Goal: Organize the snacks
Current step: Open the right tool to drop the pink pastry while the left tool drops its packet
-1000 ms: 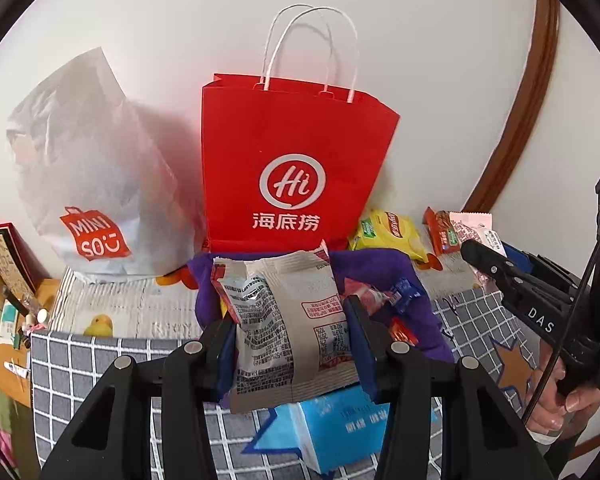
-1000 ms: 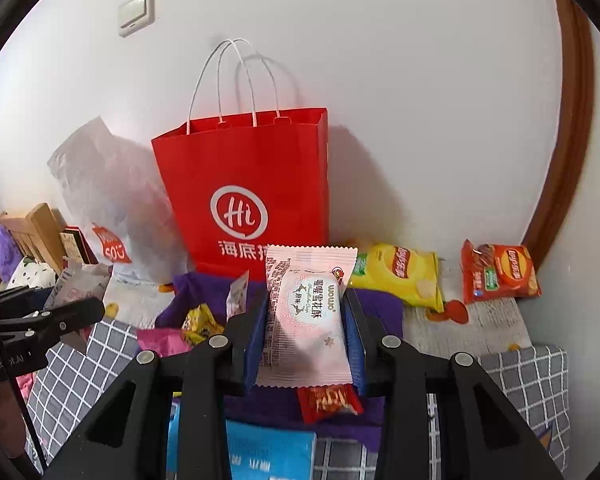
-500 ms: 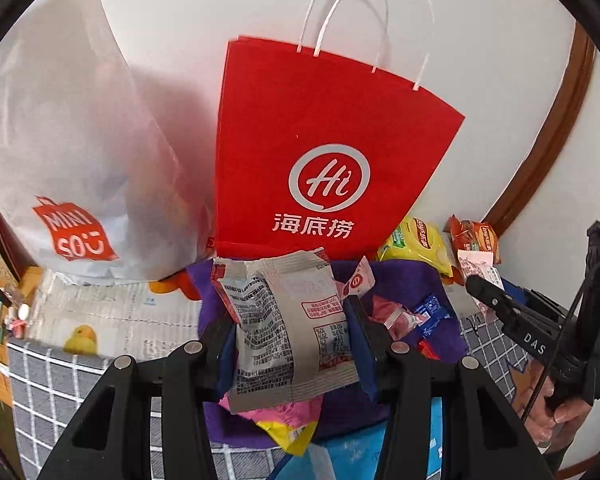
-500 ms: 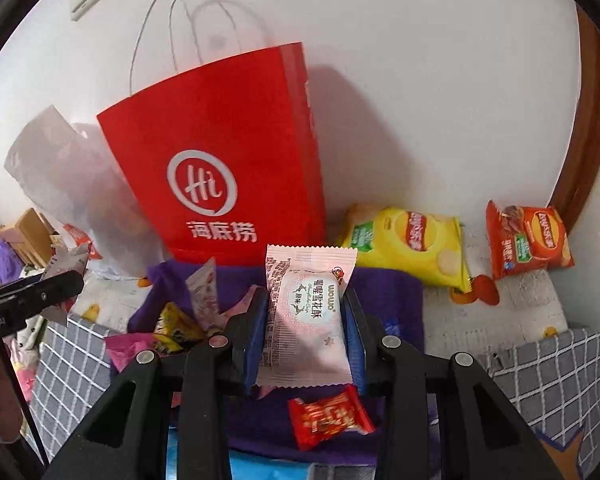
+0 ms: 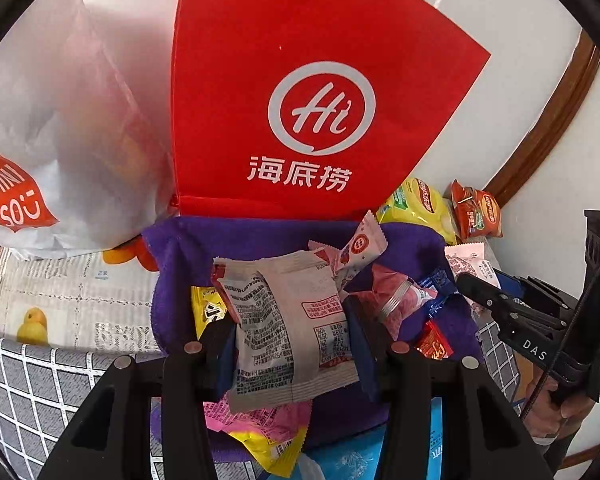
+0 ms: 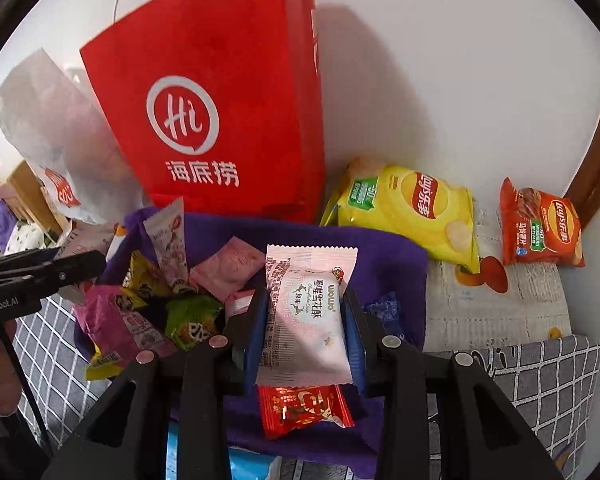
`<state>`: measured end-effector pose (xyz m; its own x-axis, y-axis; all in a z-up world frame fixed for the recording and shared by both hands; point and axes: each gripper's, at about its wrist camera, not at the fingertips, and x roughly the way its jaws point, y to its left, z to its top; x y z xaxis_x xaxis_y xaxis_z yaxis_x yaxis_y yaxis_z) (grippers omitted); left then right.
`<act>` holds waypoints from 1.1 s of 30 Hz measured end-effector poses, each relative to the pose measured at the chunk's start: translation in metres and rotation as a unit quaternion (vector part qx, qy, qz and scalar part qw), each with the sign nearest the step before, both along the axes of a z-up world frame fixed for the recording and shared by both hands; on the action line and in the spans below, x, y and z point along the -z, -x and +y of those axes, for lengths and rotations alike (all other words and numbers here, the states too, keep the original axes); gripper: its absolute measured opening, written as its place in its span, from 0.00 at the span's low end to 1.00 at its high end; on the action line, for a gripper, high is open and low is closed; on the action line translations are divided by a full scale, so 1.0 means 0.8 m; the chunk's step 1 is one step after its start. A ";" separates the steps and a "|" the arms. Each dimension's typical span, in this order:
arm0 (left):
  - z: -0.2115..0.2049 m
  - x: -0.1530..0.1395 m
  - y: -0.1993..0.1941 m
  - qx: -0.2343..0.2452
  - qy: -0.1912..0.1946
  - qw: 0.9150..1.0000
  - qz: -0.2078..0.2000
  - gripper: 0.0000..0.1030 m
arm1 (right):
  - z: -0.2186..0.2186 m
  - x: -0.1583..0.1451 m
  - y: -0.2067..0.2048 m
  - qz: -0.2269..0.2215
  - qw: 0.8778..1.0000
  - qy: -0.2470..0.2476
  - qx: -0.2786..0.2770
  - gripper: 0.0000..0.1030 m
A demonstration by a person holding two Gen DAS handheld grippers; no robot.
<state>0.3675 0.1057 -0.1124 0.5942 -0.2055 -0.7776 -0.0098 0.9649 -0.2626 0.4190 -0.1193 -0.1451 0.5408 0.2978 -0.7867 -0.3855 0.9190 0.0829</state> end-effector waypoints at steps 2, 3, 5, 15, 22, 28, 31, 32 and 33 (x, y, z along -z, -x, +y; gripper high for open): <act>0.000 0.003 -0.002 -0.002 0.000 1.000 0.004 0.44 | -0.002 0.004 -0.003 0.008 1.000 0.001 0.000 0.35; 0.001 0.004 -0.003 -0.002 0.000 1.000 0.005 0.44 | -0.002 0.006 -0.004 0.010 1.000 0.002 0.001 0.35; 0.002 0.006 -0.005 -0.004 0.001 1.000 0.008 0.44 | -0.006 0.009 -0.007 0.014 1.000 0.009 0.004 0.35; 0.000 0.018 -0.011 -0.003 0.000 1.000 0.021 0.45 | -0.026 0.009 -0.016 0.016 1.000 0.009 0.022 0.35; -0.007 0.027 -0.015 0.004 -0.002 1.000 0.029 0.45 | -0.008 0.022 -0.016 0.029 0.999 0.013 -0.002 0.35; -0.012 0.034 -0.017 0.009 0.000 0.999 0.035 0.45 | 0.008 0.030 -0.015 0.038 0.999 0.020 -0.016 0.35; -0.015 0.036 -0.018 0.011 -0.001 0.999 0.036 0.45 | 0.016 0.036 -0.014 0.040 0.999 0.027 -0.022 0.35; -0.016 0.037 -0.018 0.012 -0.002 0.999 0.037 0.45 | 0.019 0.038 -0.014 0.042 0.998 0.028 -0.025 0.35; -0.018 0.038 -0.020 0.012 -0.002 0.999 0.037 0.45 | 0.022 0.040 -0.014 0.044 0.998 0.030 -0.026 0.35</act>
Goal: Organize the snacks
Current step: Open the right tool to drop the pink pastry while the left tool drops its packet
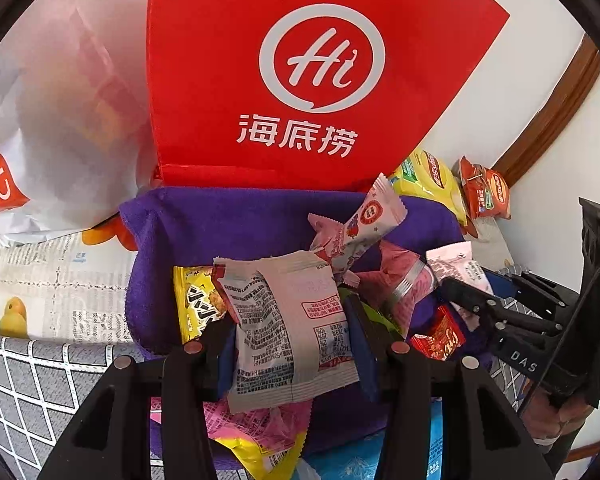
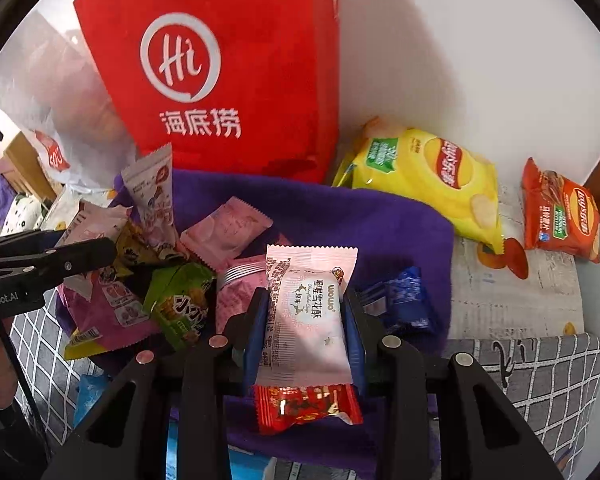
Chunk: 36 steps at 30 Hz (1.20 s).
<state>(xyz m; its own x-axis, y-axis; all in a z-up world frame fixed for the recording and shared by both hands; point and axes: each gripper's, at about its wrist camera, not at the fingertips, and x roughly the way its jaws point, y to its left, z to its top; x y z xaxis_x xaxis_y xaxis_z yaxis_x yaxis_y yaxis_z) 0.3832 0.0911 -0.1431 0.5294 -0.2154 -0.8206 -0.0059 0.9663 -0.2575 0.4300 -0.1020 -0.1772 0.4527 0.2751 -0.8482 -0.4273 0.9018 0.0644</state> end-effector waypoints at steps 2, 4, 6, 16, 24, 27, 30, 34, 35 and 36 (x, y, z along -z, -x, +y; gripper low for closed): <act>-0.002 0.001 -0.001 0.002 -0.001 1.000 0.001 0.45 | 0.003 0.003 -0.001 0.002 1.000 0.001 -0.002 0.35; -0.002 0.002 -0.001 0.003 -0.001 1.000 0.003 0.45 | 0.007 0.005 -0.001 0.004 1.000 0.003 -0.004 0.35; -0.001 0.004 -0.002 0.003 -0.002 1.000 0.005 0.45 | 0.009 0.008 -0.001 0.004 1.000 0.007 -0.005 0.35; -0.006 0.015 -0.005 0.006 -0.002 1.000 0.018 0.45 | 0.013 0.020 -0.005 0.013 1.000 0.019 -0.002 0.35; -0.012 0.023 -0.008 0.009 -0.003 1.000 0.027 0.45 | 0.018 0.028 -0.006 0.015 0.999 0.034 -0.003 0.35; -0.013 0.024 -0.009 0.009 -0.003 1.000 0.027 0.45 | 0.017 0.028 -0.006 0.017 0.999 0.035 -0.003 0.35; -0.013 0.024 -0.009 0.009 -0.002 1.000 0.027 0.45 | 0.015 0.028 -0.007 0.020 0.999 0.032 -0.003 0.35; -0.012 0.024 -0.009 0.008 0.000 1.000 0.029 0.45 | 0.011 0.026 -0.008 0.019 0.999 0.030 0.000 0.35; -0.011 0.024 -0.009 0.008 0.000 1.000 0.029 0.45 | 0.011 0.025 -0.008 0.020 0.999 0.029 0.000 0.35; -0.010 0.024 -0.008 0.007 0.001 1.000 0.030 0.46 | 0.010 0.025 -0.008 0.020 0.999 0.028 0.000 0.35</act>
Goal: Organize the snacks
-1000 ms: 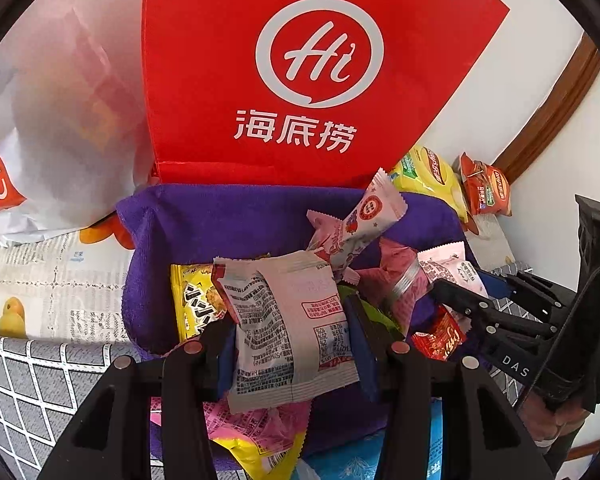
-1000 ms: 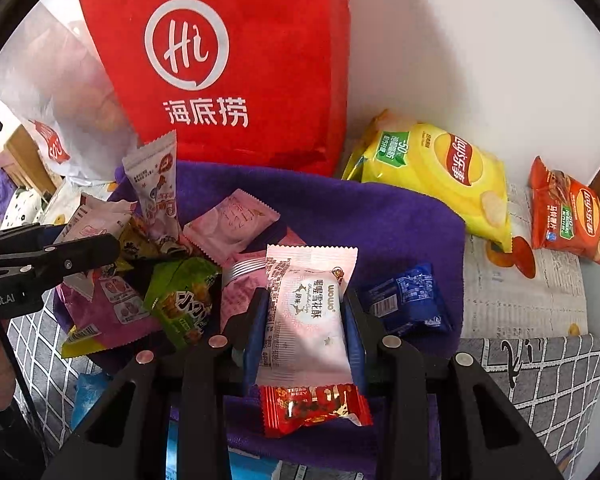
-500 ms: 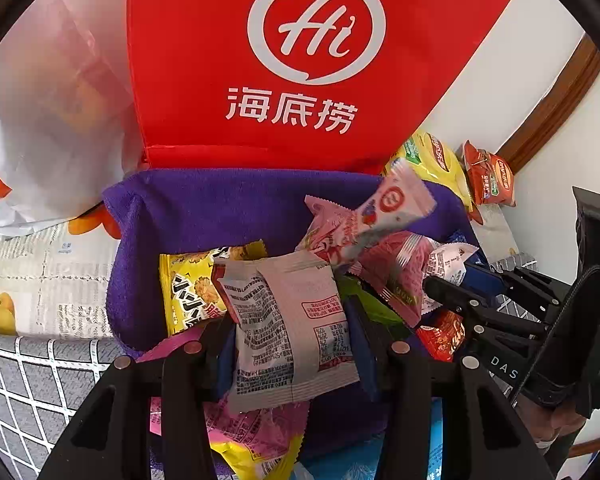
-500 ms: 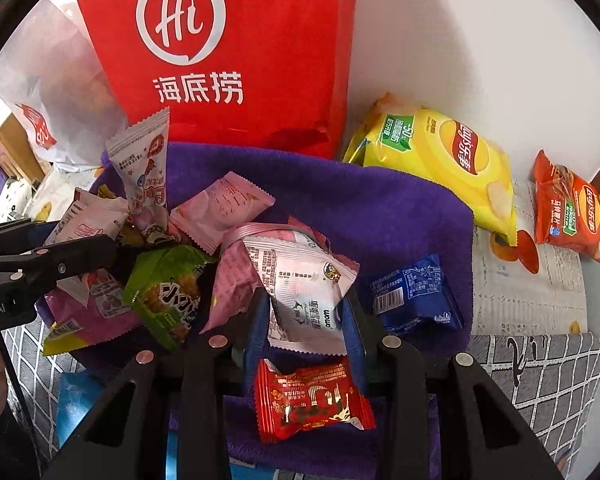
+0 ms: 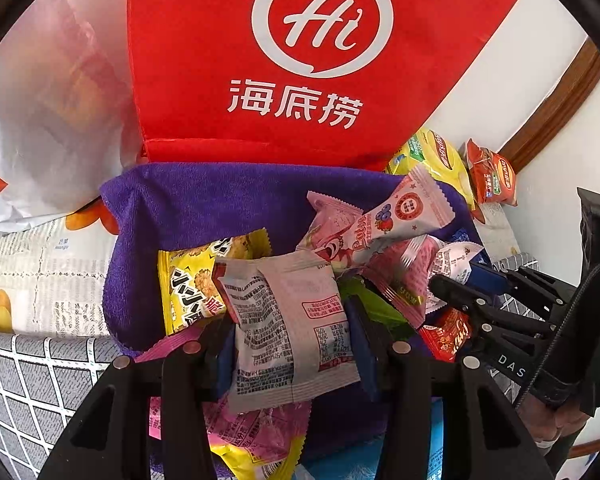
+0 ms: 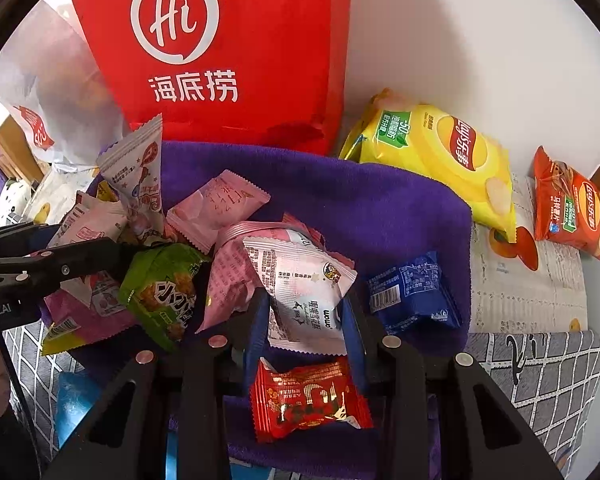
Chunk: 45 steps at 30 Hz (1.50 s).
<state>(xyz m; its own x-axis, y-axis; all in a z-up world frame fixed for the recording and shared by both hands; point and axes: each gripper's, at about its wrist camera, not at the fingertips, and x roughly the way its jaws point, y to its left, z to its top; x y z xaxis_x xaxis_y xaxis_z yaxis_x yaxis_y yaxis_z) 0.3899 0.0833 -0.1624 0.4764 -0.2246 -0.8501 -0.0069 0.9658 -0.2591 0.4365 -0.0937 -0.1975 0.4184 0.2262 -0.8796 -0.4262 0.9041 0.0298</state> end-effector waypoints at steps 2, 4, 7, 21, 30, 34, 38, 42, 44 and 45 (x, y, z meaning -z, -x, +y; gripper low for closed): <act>0.001 0.000 0.000 0.000 0.001 1.000 0.000 0.46 | 0.001 0.001 0.000 0.000 1.000 -0.001 -0.001 0.35; 0.001 0.000 0.000 0.000 0.001 1.000 0.001 0.46 | 0.003 0.002 0.000 0.001 1.000 -0.001 -0.003 0.35; 0.001 0.000 0.000 0.002 0.000 1.000 0.002 0.46 | 0.007 0.004 0.002 -0.001 1.000 0.004 -0.004 0.36; 0.001 -0.002 0.000 0.009 0.004 1.000 0.007 0.48 | 0.005 -0.008 0.008 -0.003 1.000 -0.010 -0.012 0.43; -0.002 -0.012 0.004 0.013 0.002 1.000 -0.003 0.58 | -0.001 -0.022 0.013 -0.011 1.000 -0.020 -0.006 0.45; 0.000 -0.019 0.007 0.012 0.003 1.000 -0.007 0.62 | -0.002 -0.030 0.017 -0.018 1.000 -0.021 -0.007 0.46; 0.004 -0.029 0.014 0.005 0.002 1.000 -0.013 0.67 | -0.004 -0.042 0.022 -0.030 0.999 -0.025 -0.008 0.52; 0.007 -0.045 0.024 0.000 0.000 1.000 -0.020 0.73 | -0.006 -0.056 0.027 -0.041 0.999 -0.027 -0.004 0.56; 0.007 -0.056 0.030 0.002 -0.006 1.000 -0.027 0.74 | -0.007 -0.062 0.031 -0.045 0.998 -0.031 0.001 0.57; 0.007 -0.062 0.033 0.001 -0.009 0.999 -0.033 0.77 | -0.008 -0.067 0.034 -0.048 0.998 -0.033 0.004 0.57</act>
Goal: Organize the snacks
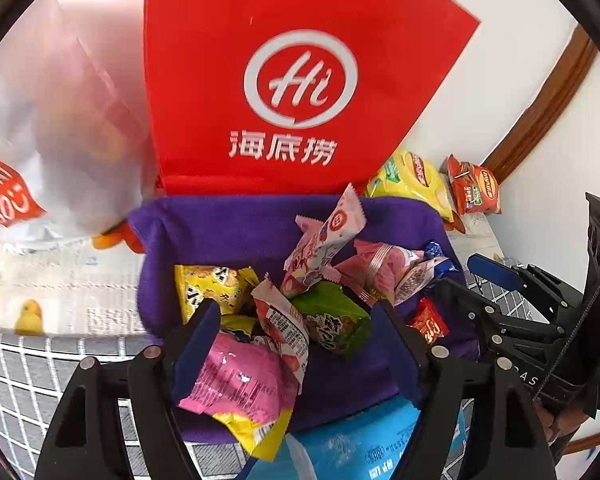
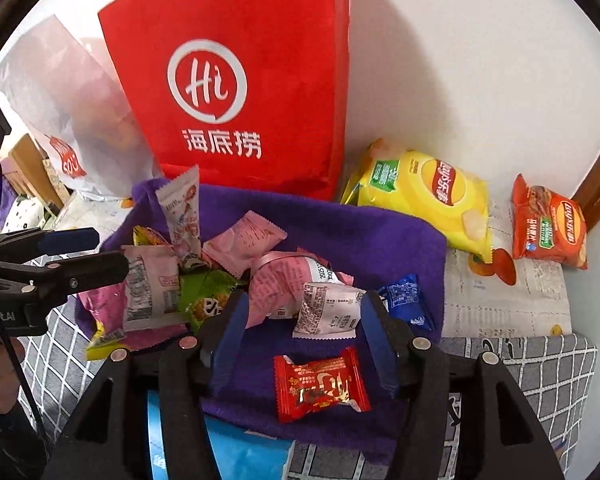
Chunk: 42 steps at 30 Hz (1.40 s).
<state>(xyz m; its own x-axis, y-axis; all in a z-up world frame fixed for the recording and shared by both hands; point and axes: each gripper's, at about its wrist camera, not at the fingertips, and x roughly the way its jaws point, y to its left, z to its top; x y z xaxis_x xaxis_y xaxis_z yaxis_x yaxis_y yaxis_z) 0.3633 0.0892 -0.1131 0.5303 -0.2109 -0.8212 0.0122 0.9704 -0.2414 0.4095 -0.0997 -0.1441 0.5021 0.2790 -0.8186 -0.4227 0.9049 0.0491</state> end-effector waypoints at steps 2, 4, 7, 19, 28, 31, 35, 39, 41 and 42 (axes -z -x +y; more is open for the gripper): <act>0.000 -0.011 0.008 -0.002 -0.003 1.000 -0.012 0.80 | -0.002 -0.007 0.007 -0.004 1.000 -0.008 0.005 0.57; 0.001 -0.021 0.013 -0.006 -0.005 1.000 -0.017 0.80 | -0.005 -0.013 0.014 -0.001 1.000 -0.020 0.013 0.57; 0.000 -0.034 0.026 -0.007 -0.006 1.000 -0.027 0.80 | -0.014 -0.028 0.032 0.003 0.998 -0.050 0.027 0.58; -0.024 -0.065 0.128 -0.007 0.001 0.999 -0.041 0.80 | -0.041 -0.081 0.141 -0.028 0.998 -0.050 0.037 0.58; -0.044 -0.092 0.223 -0.014 -0.027 0.997 -0.077 0.82 | -0.057 -0.099 0.230 -0.037 0.997 -0.054 0.044 0.58; -0.052 -0.098 0.255 -0.016 -0.036 0.995 -0.091 0.83 | -0.064 -0.104 0.259 -0.041 0.995 -0.063 0.058 0.66; -0.061 -0.102 0.295 -0.021 -0.048 0.993 -0.108 0.86 | -0.068 -0.108 0.299 -0.067 0.993 -0.054 0.075 0.79; -0.071 -0.102 0.332 -0.026 -0.071 0.990 -0.120 0.86 | -0.075 -0.111 0.340 -0.087 0.992 -0.058 0.072 0.89; -0.074 -0.103 0.347 -0.029 -0.074 0.989 -0.125 0.86 | -0.079 -0.110 0.360 -0.098 0.991 -0.060 0.074 0.91; -0.075 -0.104 0.356 -0.032 -0.076 0.988 -0.129 0.86 | -0.081 -0.110 0.367 -0.101 0.990 -0.061 0.074 0.93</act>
